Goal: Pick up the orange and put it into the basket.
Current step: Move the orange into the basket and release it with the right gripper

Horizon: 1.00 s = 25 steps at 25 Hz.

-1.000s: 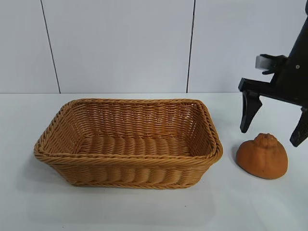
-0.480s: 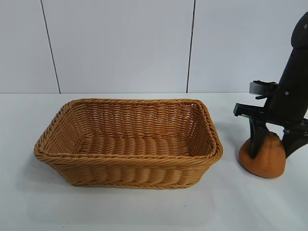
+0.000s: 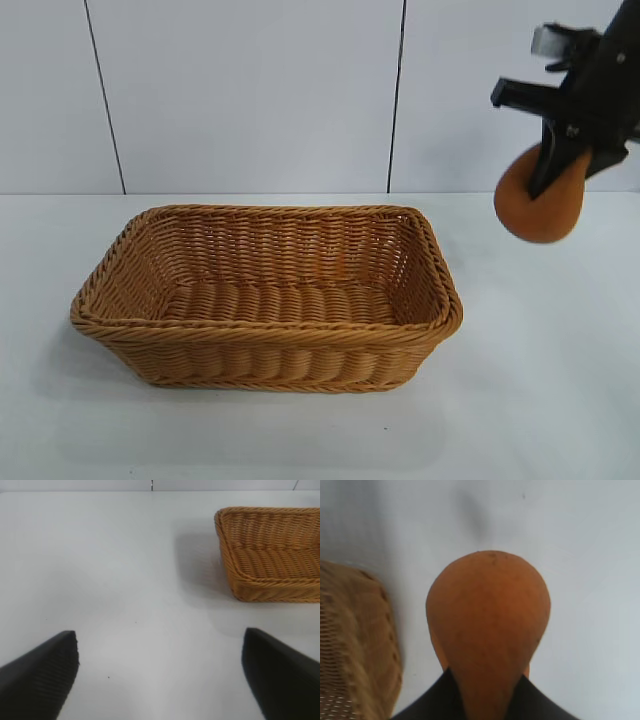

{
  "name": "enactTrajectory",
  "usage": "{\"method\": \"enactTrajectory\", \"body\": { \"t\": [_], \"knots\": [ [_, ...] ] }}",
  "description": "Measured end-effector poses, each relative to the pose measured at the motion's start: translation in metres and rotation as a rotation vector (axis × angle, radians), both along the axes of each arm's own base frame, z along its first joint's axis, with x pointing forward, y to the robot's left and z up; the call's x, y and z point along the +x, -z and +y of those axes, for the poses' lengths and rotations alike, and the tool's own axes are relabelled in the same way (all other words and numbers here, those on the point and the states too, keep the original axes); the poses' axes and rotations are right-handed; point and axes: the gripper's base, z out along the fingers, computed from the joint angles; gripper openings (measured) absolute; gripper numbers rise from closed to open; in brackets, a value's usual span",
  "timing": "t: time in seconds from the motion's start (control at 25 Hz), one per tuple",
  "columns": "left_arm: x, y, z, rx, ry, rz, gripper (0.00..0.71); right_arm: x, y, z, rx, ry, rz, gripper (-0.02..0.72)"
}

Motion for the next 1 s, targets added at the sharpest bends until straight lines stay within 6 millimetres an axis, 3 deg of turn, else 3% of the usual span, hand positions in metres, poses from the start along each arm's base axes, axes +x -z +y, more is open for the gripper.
{"method": "enactTrajectory", "body": {
  "t": [0.16,0.32,0.48,0.72,1.0],
  "knots": [
    [0.000,0.000,0.000,0.000,0.000,0.000,0.633,-0.011,-0.025,0.046,0.038,-0.112,-0.071,0.043],
    [0.000,0.000,0.000,0.000,0.000,0.000,0.633,-0.029,-0.028,0.101,0.104,-0.229,-0.090,0.043],
    [0.000,0.000,0.000,0.000,0.000,0.000,0.633,-0.041,-0.023,0.144,0.146,-0.297,-0.132,0.043],
    [0.000,0.000,0.000,0.000,0.000,0.000,0.633,-0.039,0.030,0.179,0.121,-0.336,-0.048,0.043],
    [0.000,0.000,0.000,0.000,0.000,0.000,0.633,-0.029,0.105,0.190,0.079,-0.310,0.092,0.043]
  ]
}}
